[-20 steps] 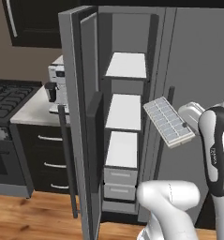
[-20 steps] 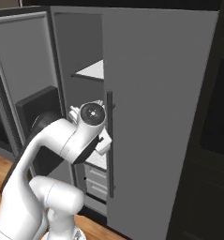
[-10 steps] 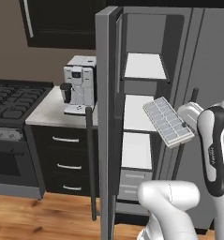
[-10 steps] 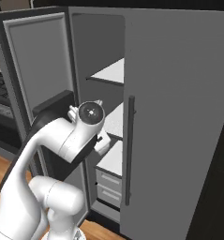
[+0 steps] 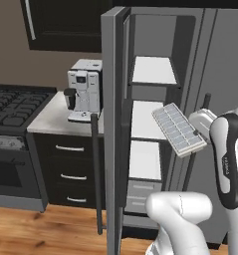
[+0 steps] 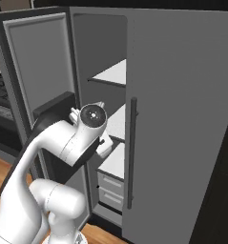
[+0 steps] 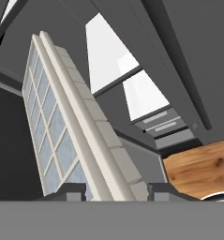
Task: The ice cube tray has been filled with water. Take the tray and place it in the freezer to make ice. Close the freezer door after placing the tray.
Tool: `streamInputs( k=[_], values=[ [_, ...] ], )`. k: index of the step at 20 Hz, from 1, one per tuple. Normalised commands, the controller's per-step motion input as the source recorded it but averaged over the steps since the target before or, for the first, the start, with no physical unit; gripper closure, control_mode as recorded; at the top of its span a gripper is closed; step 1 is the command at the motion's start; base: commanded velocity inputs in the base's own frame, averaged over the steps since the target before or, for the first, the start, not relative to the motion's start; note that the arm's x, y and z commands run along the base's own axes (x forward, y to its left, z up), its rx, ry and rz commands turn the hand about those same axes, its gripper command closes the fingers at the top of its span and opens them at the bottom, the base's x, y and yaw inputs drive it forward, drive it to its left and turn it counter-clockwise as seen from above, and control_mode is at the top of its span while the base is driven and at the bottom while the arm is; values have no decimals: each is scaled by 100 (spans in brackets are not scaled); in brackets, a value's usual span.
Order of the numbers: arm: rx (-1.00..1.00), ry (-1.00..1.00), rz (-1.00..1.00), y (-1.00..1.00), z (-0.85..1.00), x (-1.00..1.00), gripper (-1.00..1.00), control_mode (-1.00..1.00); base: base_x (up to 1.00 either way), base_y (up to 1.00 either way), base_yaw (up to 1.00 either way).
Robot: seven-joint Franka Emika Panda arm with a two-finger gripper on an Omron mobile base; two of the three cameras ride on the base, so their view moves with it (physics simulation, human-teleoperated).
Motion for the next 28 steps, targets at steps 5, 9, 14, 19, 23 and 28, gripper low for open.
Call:
streamInputs(
  k=[5, 9, 14, 19, 23, 28],
  values=[
    [0, 0, 0, 4, 0, 4, 100, -100, 5, 1, 0],
    [0, -1, 0, 3, 21, 0, 100, -100, 0, 0, 0],
    [0, -3, -4, 0, 63, 0, 100, -100, 0, 0, 0],
    [0, 1, -12, 1, 74, 3, 100, -100, 0, 0, 0],
    [-1, 4, -19, 1, 54, 3, 100, -100, 0, 0, 0],
    [-3, 5, -19, 10, 27, 12, 100, -100, 0, 0, 0]
  ],
)
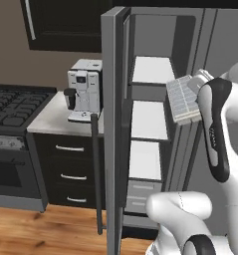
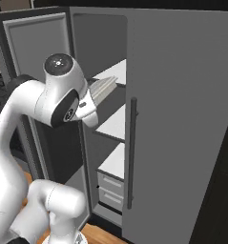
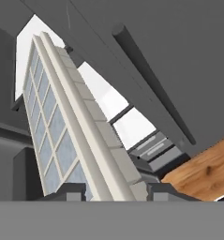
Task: The ice cube tray has been filled with water. Take the tray and place it in the freezer to make ice. Close the freezer door after placing the tray.
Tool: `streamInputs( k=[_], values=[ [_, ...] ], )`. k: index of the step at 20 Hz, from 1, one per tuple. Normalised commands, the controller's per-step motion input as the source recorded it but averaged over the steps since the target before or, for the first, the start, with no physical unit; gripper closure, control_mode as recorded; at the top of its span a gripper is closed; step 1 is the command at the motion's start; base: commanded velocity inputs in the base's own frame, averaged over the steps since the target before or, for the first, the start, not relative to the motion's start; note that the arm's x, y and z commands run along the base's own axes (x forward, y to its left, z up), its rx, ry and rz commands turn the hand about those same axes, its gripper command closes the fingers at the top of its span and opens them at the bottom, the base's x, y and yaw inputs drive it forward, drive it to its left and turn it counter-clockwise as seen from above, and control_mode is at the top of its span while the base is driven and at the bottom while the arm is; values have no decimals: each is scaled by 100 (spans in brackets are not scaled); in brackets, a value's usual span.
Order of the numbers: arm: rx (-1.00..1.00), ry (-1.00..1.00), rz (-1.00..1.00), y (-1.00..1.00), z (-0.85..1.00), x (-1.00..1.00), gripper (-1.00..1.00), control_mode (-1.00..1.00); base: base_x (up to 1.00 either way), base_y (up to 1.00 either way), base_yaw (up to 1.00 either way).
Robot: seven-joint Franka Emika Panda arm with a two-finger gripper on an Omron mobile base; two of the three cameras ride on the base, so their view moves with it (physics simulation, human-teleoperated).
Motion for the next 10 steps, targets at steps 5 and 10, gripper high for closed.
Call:
streamInputs(
  k=[5, 10],
  values=[
    [-3, 3, -6, 32, 0, 17, 100, -100, 0, 0, 0],
    [-3, 1, 0, 27, 0, 45, 100, -100, 0, 0, 0]
  ],
)
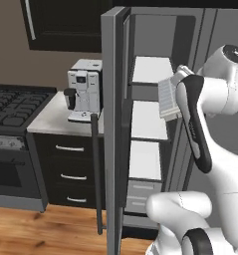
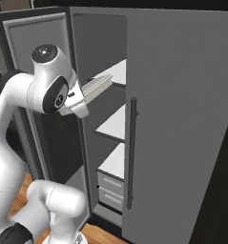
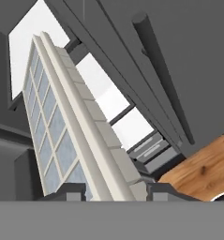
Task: The ice cube tray has been filled with water. Take the tray and place it in the freezer to make ice. Close the freezer door after placing the tray.
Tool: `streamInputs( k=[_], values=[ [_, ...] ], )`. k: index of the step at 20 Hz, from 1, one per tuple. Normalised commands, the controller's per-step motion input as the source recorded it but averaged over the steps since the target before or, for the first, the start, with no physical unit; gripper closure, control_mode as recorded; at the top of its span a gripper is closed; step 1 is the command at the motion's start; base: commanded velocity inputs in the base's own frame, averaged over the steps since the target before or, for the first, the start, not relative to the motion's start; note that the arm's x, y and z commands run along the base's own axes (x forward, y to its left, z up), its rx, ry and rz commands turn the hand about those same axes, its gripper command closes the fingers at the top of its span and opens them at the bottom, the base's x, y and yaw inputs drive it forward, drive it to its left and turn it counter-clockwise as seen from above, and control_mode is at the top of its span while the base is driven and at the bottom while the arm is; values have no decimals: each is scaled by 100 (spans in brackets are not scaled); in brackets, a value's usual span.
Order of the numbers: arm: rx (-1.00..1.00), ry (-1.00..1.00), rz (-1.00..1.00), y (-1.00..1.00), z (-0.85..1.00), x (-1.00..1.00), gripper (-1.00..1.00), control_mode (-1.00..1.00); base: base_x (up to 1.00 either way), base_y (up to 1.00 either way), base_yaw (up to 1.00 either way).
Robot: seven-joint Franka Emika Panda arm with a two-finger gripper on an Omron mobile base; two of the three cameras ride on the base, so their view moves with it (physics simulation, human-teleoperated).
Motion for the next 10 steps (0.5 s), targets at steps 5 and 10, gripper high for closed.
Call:
streamInputs(
  k=[5, 10],
  values=[
    [-1, 0, 0, 2, 9, 37, 100, -100, 0, 0, 0],
    [-1, -1, 0, 0, 2, 39, 100, -100, 0, 0, 0]
  ],
)
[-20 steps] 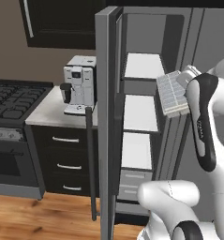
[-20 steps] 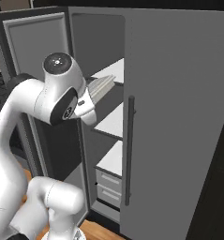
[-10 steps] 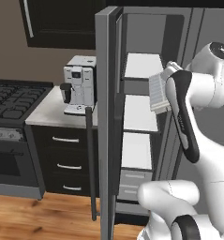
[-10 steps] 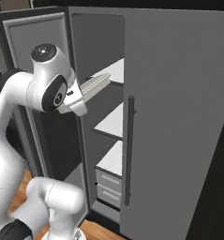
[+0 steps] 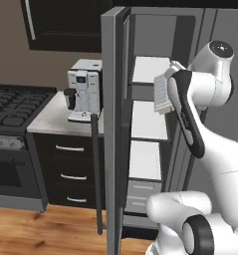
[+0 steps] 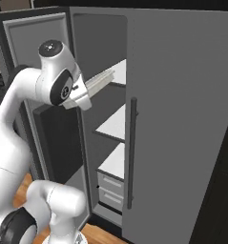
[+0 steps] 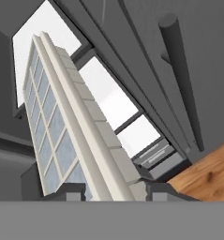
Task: The ice cube tray has been filled with water. Take the tray and place it in the freezer to make ice. Close the freezer door after placing the tray.
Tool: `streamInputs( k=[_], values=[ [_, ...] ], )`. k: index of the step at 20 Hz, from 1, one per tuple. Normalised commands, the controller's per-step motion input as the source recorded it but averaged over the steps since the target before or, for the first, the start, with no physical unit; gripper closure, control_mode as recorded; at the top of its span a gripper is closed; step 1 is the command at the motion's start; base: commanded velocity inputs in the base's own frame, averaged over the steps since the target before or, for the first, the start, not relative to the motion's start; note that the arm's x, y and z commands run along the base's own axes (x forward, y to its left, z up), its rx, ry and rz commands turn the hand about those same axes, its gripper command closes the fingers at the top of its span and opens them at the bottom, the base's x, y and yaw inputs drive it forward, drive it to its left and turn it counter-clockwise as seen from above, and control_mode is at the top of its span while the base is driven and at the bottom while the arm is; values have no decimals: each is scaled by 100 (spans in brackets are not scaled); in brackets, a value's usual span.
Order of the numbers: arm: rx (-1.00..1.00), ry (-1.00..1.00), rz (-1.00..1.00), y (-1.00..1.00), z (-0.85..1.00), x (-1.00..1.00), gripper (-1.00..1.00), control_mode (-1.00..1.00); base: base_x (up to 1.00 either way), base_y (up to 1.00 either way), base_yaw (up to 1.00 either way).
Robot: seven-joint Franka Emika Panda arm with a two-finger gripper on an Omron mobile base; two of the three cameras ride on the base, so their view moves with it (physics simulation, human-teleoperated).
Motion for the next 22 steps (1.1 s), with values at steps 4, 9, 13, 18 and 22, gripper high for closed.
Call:
streamInputs(
  k=[4, 9, 13, 18, 22],
  values=[
    [-1, -1, 0, 0, 0, 43, 100, -100, 0, 0, 0],
    [-1, 0, -1, -2, 7, 38, 100, -100, 0, 0, 0],
    [-1, 0, -2, -15, 5, 43, 100, -100, 0, 0, 0],
    [-2, 0, -1, -13, 0, 45, 100, -100, 0, 0, 0],
    [-2, 0, 0, 0, 0, 59, 100, -100, 0, 0, 0]
  ],
)
